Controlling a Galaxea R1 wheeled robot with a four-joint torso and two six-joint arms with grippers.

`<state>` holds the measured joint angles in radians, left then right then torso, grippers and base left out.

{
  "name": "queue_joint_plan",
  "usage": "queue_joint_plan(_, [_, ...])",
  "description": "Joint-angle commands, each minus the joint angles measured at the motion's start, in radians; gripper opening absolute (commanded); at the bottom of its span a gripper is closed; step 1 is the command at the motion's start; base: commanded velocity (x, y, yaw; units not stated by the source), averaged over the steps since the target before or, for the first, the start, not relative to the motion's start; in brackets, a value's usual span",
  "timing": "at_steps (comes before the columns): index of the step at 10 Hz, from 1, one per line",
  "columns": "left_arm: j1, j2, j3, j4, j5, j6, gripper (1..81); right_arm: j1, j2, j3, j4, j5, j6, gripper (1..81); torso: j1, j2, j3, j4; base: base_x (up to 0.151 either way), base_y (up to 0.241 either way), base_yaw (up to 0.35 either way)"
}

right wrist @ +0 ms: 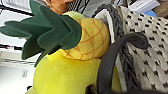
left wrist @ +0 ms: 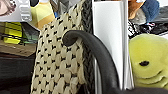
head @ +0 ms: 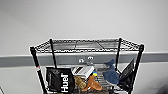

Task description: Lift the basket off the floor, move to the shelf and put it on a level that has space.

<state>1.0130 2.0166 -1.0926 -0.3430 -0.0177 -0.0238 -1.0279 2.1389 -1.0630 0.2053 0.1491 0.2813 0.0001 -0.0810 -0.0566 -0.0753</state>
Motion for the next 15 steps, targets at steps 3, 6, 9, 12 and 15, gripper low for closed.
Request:
queue_joint_plan(3, [-0.202,-0.116,0.235,0.026,-0.010,0.007,1.0,0.174,-0.070,0.186,-0.014,0.003,0.013,1.0,0.000,0.000,0.000,0.000,0.000,0.000,0.000])
queue_joint_plan(6, [-0.266,-0.156,0.311,0.016,-0.005,0.005,1.0,0.223,-0.110,0.265,-0.003,0.004,0.015,1.0,0.000,0.000,0.000,0.000,0.000,0.000,0.000])
queue_joint_plan(9, [-0.319,-0.165,0.377,0.013,0.002,-0.008,1.0,0.274,-0.153,0.345,0.000,0.004,0.026,1.0,0.000,0.000,0.000,0.000,0.000,0.000,0.000])
queue_joint_plan(12, [-0.382,-0.205,0.441,-0.024,0.005,-0.008,1.0,0.340,-0.179,0.400,0.026,0.003,0.027,1.0,0.000,0.000,0.000,0.000,0.000,0.000,0.000])
queue_joint_plan(15, [-0.428,-0.257,0.523,-0.041,0.005,-0.008,1.0,0.373,-0.221,0.468,0.043,0.003,0.027,1.0,0.000,0.000,0.000,0.000,0.000,0.000,0.000])
